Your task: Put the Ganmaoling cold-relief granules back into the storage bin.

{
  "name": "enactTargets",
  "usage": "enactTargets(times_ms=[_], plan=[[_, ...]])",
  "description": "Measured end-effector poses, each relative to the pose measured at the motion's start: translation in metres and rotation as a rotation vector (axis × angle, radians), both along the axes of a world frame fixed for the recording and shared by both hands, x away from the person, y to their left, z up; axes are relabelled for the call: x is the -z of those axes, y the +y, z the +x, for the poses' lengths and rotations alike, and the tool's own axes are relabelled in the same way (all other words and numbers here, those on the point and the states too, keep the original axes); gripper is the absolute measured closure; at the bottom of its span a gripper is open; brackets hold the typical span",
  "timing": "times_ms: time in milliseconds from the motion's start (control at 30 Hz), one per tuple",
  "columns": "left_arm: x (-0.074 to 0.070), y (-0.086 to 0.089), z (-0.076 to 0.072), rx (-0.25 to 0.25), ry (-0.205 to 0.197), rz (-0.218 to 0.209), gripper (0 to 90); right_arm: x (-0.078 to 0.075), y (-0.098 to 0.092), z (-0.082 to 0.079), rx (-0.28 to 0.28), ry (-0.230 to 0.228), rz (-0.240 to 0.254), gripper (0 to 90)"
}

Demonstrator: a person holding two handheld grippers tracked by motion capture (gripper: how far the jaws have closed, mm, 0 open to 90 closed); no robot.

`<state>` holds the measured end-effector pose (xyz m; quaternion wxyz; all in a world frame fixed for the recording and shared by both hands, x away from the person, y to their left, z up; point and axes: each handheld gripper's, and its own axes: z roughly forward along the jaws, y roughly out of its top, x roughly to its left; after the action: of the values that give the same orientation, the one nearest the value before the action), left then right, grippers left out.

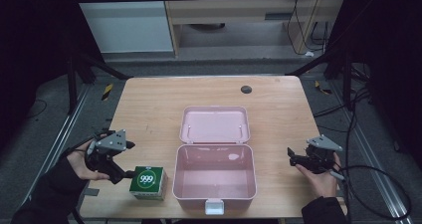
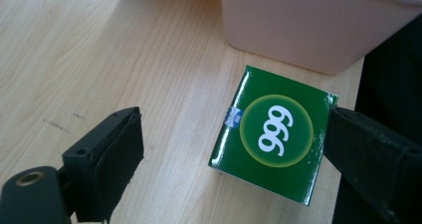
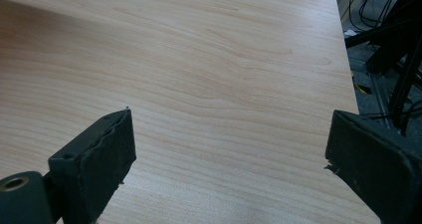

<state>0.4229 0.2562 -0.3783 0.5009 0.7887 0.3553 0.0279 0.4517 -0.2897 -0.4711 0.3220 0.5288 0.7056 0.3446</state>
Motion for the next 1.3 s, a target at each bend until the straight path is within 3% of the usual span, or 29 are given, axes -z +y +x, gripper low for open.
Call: enactTargets(times_ms=[767,1300], plan=[[0.03,-0.026,-0.012,0.003,0.057,0.008,5.8,0.003,0.0,0.001,-0.008,0.019,-0.013,4.6],[0.05,-0.04,-0.02,0.008,0.082,-0.01,4.5,0.005,0.0,0.001,-0.013,0.034,-0.017,4.3]])
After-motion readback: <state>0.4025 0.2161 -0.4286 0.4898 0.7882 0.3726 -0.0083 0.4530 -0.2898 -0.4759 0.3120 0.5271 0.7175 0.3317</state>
